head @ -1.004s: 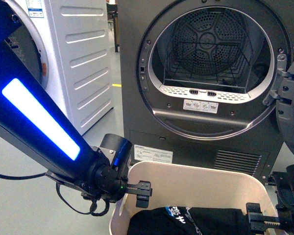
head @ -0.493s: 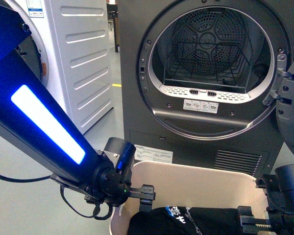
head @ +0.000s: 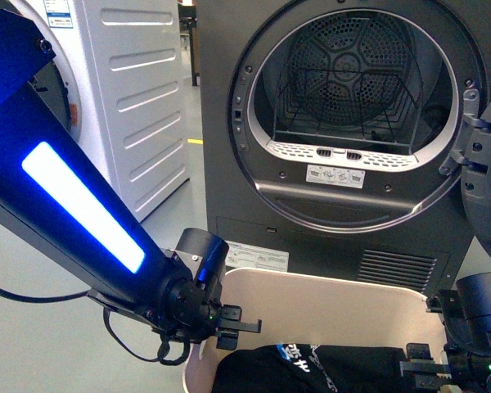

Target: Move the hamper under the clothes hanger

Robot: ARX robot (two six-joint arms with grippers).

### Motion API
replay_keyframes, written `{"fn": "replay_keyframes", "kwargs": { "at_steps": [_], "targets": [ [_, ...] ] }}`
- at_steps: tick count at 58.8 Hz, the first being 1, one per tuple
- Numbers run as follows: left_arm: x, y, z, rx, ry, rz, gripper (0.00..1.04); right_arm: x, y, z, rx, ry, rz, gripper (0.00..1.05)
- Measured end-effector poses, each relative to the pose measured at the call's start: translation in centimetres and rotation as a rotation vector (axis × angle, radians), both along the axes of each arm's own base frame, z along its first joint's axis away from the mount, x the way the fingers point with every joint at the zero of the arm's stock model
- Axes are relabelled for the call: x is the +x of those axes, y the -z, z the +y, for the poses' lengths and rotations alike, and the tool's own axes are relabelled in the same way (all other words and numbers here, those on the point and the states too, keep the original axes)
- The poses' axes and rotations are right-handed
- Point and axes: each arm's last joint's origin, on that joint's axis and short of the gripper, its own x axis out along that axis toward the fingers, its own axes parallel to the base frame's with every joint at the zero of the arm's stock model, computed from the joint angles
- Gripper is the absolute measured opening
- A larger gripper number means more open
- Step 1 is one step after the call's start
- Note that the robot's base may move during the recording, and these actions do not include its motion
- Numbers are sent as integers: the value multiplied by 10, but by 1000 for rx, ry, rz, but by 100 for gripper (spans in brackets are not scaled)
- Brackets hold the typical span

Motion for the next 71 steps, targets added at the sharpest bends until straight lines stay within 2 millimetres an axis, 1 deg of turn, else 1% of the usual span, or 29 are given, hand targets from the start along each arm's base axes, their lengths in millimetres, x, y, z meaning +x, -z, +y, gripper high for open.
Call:
{"fn": "replay_keyframes", "kwargs": {
  "at_steps": [1, 4, 5, 9, 13, 15, 19, 21, 23, 33, 41, 46, 54, 60, 71],
  "targets": [
    [0, 0, 0, 0, 0, 0, 36, 0, 0, 0, -1, 1, 0, 61],
    [0, 0, 0, 1, -1, 0, 31, 0, 0, 0, -2, 4, -1, 55],
    [0, 0, 0, 1, -1, 0, 27, 0, 0, 0, -2, 4, -1, 52],
    [0, 0, 0, 3, -2, -1, 18, 0, 0, 0, -2, 4, -2, 43],
    [0, 0, 1, 9, -8, -4, 5, 0, 0, 0, -9, 8, -2, 29],
    [0, 0, 1, 8, -7, -3, 4, 0, 0, 0, -11, 9, -2, 24],
    [0, 0, 1, 11, -9, -5, 4, 0, -1, 0, -16, 10, -1, 10],
    [0, 0, 1, 12, -10, -6, 4, 0, -1, 1, -16, 11, -1, 5],
    [0, 0, 1, 13, -11, -6, 4, 0, -2, 1, -15, 10, 0, 2],
    [-1, -3, 1, 14, -12, -7, 4, 0, -4, 2, -15, 14, 2, 3],
    [-3, -7, 4, 17, -17, -6, 4, 3, -14, 2, -14, 13, -16, 3],
    [-2, -12, 5, 15, -20, -13, 4, 6, -21, 1, -15, 12, -33, 3],
    [1, -27, 5, 8, -24, -40, 4, 9, -33, 1, -15, 11, -61, 3],
    [2, -37, 7, 8, -31, -65, 4, 8, -33, 2, -8, 6, -59, 3],
    [0, -35, 8, 14, -33, -59, 4, 4, -30, 3, -5, 1, -48, 3]
  ]
}}
